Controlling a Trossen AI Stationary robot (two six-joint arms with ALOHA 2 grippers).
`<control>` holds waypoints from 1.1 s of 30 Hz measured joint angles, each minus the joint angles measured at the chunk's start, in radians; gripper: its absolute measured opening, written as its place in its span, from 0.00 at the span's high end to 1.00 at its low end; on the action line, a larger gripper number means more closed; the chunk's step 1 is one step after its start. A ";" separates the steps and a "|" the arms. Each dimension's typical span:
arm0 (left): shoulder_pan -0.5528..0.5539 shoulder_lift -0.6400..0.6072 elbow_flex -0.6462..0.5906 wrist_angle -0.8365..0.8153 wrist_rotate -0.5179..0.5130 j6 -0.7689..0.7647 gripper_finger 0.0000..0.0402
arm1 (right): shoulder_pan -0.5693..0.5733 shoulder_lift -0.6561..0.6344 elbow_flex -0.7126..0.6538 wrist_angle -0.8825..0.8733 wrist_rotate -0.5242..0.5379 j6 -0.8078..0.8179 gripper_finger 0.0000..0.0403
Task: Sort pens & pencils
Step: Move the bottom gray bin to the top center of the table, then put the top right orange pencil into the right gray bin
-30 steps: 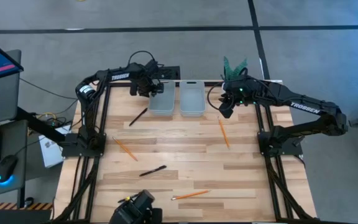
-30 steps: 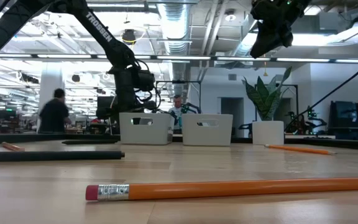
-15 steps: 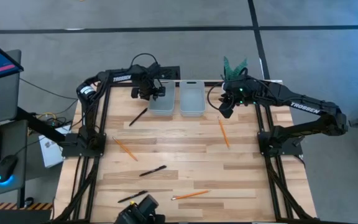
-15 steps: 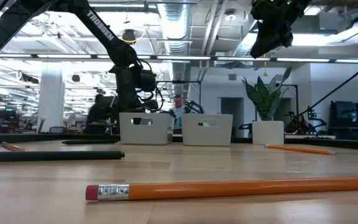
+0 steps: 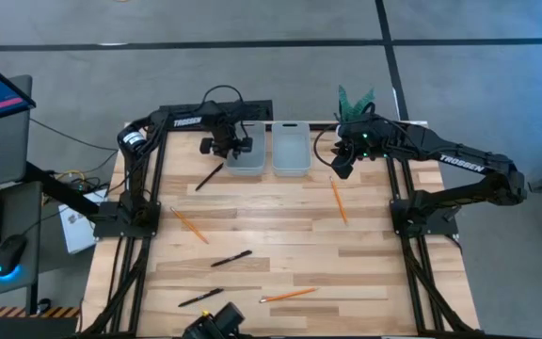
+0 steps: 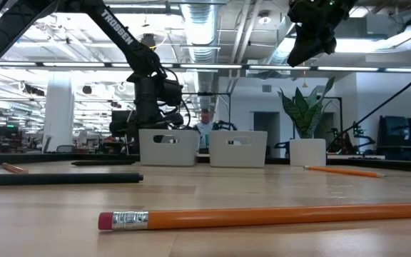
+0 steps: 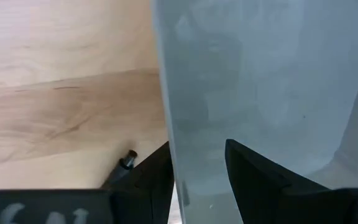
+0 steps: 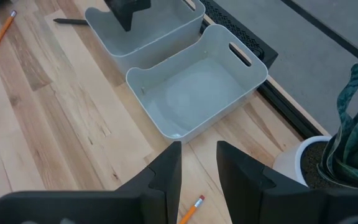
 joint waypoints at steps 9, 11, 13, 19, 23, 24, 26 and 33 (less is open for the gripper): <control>0.005 -0.010 0.002 0.000 -0.022 0.005 0.67 | 0.000 0.000 0.000 0.000 0.000 0.000 0.69; 0.005 -0.010 0.026 -0.017 -0.046 0.017 0.67 | 0.000 0.000 0.000 0.000 0.000 0.000 0.69; 0.005 -0.010 0.059 -0.065 -0.070 0.032 0.67 | 0.000 0.000 0.000 0.000 0.000 0.004 0.69; 0.008 -0.011 0.199 -0.202 -0.169 0.068 0.67 | 0.000 0.000 0.000 0.000 0.000 0.015 0.69; 0.010 -0.011 0.313 -0.302 -0.221 0.101 0.67 | 0.000 0.000 0.000 0.000 0.000 0.026 0.69; 0.010 -0.011 0.342 -0.325 -0.236 0.113 0.67 | 0.000 0.000 0.000 0.000 0.000 0.026 0.69; 0.010 -0.011 0.407 -0.369 -0.261 0.142 0.67 | 0.000 0.000 0.000 0.000 0.000 0.026 0.69; -0.020 -0.034 0.627 -0.438 -0.353 0.281 0.67 | 0.000 0.000 0.000 0.000 0.000 0.027 0.69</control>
